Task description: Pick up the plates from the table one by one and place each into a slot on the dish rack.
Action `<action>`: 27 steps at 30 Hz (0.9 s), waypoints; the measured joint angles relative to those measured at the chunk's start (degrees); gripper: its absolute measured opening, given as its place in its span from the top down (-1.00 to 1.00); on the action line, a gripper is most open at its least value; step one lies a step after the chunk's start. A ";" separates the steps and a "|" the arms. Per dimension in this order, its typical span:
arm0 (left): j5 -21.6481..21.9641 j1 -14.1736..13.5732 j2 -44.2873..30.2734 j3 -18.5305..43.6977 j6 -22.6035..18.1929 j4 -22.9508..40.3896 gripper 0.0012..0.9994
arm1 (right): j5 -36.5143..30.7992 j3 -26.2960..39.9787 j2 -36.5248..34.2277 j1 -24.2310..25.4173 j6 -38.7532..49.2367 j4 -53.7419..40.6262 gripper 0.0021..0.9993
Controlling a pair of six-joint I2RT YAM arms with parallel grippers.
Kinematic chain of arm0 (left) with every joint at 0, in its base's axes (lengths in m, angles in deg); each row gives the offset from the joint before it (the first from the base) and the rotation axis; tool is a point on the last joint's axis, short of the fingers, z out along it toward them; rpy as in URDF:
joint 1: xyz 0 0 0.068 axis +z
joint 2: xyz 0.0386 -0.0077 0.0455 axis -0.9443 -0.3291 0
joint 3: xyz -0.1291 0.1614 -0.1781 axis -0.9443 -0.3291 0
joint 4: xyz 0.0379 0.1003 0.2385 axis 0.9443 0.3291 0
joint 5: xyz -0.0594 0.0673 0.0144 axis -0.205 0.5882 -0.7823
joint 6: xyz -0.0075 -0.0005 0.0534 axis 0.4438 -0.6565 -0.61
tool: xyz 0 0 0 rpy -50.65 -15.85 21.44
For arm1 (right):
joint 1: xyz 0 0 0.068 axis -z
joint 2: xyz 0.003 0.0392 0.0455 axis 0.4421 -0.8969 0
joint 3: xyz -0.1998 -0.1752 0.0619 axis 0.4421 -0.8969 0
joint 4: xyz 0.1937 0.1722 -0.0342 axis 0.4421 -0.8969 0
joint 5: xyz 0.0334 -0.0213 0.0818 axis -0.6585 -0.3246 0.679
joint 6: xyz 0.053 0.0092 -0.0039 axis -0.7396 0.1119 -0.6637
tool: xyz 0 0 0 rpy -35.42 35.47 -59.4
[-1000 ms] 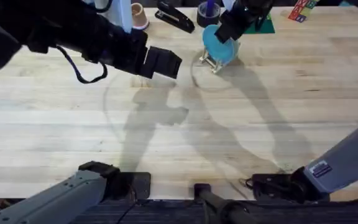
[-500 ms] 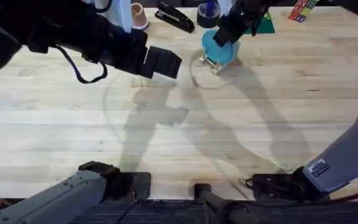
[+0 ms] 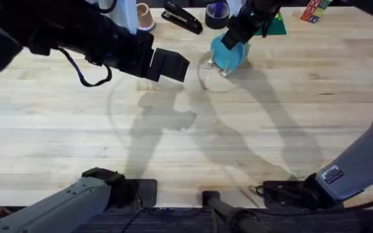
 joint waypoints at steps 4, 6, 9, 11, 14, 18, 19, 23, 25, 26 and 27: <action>0.00 0.00 0.00 0.00 0.00 0.00 -0.99 | 0.00 0.00 0.00 0.00 -0.18 0.00 0.61; 0.00 0.00 0.00 0.00 0.00 0.00 -0.99 | 0.00 0.00 0.00 0.00 -0.18 0.00 0.60; 0.00 0.00 0.00 0.00 0.00 0.00 -0.99 | 0.00 0.00 0.02 0.00 -0.19 0.00 0.56; 0.00 0.00 0.00 0.00 0.00 0.00 -0.99 | 0.02 0.00 0.00 -0.02 -0.20 0.00 0.50; 0.00 0.00 0.00 0.00 0.00 0.00 -0.99 | 0.00 0.09 0.02 -0.24 -0.20 -0.08 0.41; 0.00 0.00 0.00 0.00 0.00 0.00 -0.99 | -0.07 1.20 0.50 -0.87 -0.23 -0.93 0.30; 0.00 0.00 0.00 0.00 0.00 0.00 -0.99 | -0.21 1.47 1.05 -1.09 -0.21 -1.48 0.29; 0.00 0.00 0.00 0.00 0.00 0.00 -0.99 | -1.37 2.72 5.21 -1.89 -0.39 -3.80 0.28; 0.00 0.00 0.00 0.00 -0.02 0.00 -0.99 | -1.80 3.35 7.61 -2.04 -0.50 -5.00 0.25; 0.00 0.00 0.00 0.00 0.00 0.00 -0.99 | -1.97 3.57 8.56 -2.05 -0.58 -5.63 0.22; 0.00 0.00 0.00 0.00 0.00 0.00 -0.99 | -2.05 3.74 9.59 -2.05 -0.62 -6.42 0.18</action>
